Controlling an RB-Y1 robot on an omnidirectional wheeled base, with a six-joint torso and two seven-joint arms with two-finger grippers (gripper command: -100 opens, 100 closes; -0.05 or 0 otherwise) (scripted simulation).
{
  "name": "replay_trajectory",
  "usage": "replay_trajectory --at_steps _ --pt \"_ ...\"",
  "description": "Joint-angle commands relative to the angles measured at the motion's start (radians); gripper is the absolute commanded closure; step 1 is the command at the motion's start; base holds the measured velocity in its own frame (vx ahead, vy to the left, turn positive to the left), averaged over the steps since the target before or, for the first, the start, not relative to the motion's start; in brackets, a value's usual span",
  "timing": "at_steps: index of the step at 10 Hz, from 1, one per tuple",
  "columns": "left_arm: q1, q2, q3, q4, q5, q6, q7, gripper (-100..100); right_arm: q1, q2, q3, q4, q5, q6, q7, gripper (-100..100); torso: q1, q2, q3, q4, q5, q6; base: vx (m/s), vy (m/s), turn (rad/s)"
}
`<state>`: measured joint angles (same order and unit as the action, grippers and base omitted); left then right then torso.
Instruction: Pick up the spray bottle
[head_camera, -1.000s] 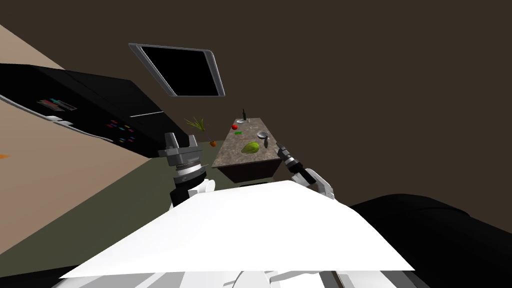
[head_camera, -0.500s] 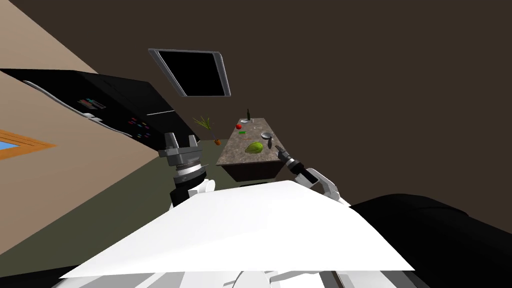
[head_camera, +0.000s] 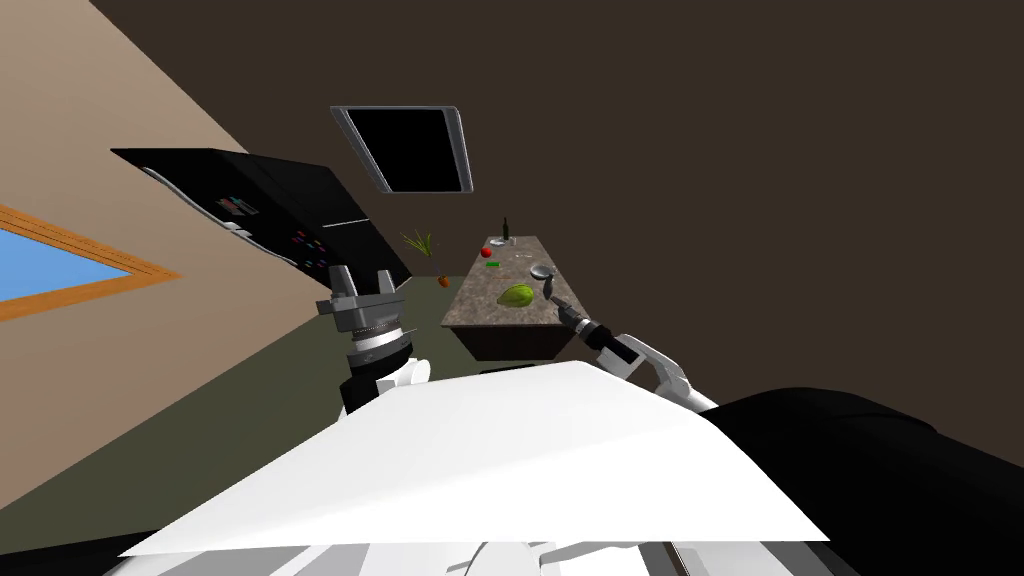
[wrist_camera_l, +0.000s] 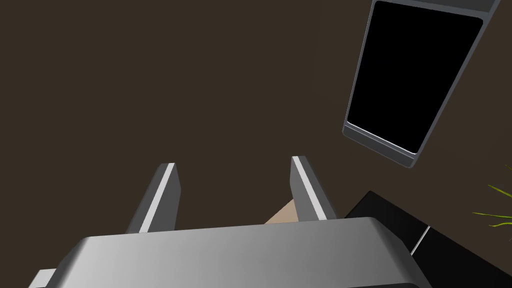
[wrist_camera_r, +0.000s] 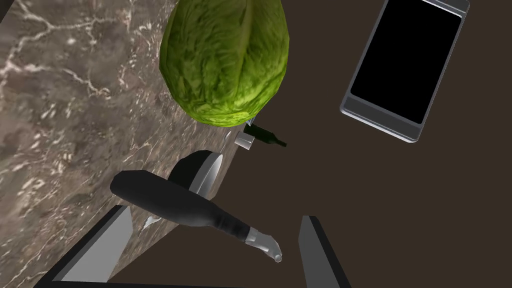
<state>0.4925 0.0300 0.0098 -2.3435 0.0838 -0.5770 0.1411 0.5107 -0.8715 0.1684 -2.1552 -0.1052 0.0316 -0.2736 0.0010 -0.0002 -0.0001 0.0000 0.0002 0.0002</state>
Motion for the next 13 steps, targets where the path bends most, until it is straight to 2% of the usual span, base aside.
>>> replay_trajectory --at_steps 1,2,3,6,7,10,13 --pt "0.000 0.000 0.000 0.000 0.000 0.000 0.000 0 0.003 -0.045 0.004 0.006 -0.006 0.013 -0.005 -100 0.000 0.000 0.000 0.000 0.000 0.000 0.006 0.016 0.105" --pt "0.000 0.000 0.000 0.000 0.000 0.000 0.000 0 0.003 -0.078 0.014 0.019 -0.018 0.040 -0.013 -100 0.000 0.000 0.000 0.000 0.000 0.000 0.004 0.024 0.195" --pt "0.000 0.000 0.000 0.000 0.000 0.000 0.000 0 0.003 -0.101 0.014 0.019 -0.018 0.040 -0.013 -100 0.000 0.000 0.000 0.000 0.000 0.000 0.002 0.016 0.104" --pt "0.000 0.000 0.000 0.000 0.000 0.000 0.000 0 0.000 -0.195 0.035 0.050 -0.041 0.091 -0.026 -100 0.000 0.000 0.000 0.000 0.000 0.001 -0.001 0.017 0.155" --pt "0.000 0.000 0.000 0.000 0.000 0.000 0.000 0 0.000 -0.212 0.035 0.050 -0.041 0.091 -0.026 -100 0.000 0.000 0.000 0.000 0.000 0.000 0.000 0.012 0.106" --pt "0.000 0.000 0.000 0.000 0.000 0.000 0.000 0 -0.006 -0.299 0.055 0.088 -0.064 0.140 -0.035 -100 0.000 0.000 0.000 0.000 0.000 0.001 -0.002 0.013 0.165" --pt "0.000 0.000 0.000 0.000 0.000 0.000 0.000 0 -0.011 -0.373 0.064 0.109 -0.074 0.164 -0.038 -100 0.000 0.001 0.000 0.000 0.000 0.000 -0.004 0.013 0.125"
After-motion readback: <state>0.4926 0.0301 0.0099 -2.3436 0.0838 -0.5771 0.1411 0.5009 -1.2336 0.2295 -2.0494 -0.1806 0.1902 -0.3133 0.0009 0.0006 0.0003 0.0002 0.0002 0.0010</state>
